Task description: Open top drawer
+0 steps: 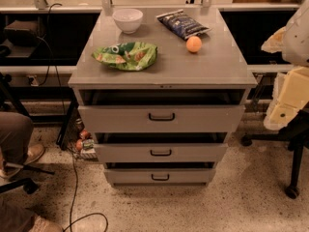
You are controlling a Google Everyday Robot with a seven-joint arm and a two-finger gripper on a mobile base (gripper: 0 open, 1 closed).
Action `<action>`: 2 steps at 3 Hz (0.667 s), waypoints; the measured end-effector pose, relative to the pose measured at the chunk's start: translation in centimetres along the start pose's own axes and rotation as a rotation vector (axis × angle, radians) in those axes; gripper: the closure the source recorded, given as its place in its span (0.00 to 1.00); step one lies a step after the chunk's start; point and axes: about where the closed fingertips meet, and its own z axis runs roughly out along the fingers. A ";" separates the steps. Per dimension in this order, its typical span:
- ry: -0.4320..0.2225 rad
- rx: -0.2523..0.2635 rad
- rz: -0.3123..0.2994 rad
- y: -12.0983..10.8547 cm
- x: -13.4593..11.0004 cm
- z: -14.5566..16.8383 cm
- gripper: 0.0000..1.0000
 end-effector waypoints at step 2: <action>-0.025 -0.018 -0.034 0.5 0.0 3.9 0.00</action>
Offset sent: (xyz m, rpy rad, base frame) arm 0.0152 0.0145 -0.0914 0.0408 0.0304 0.0967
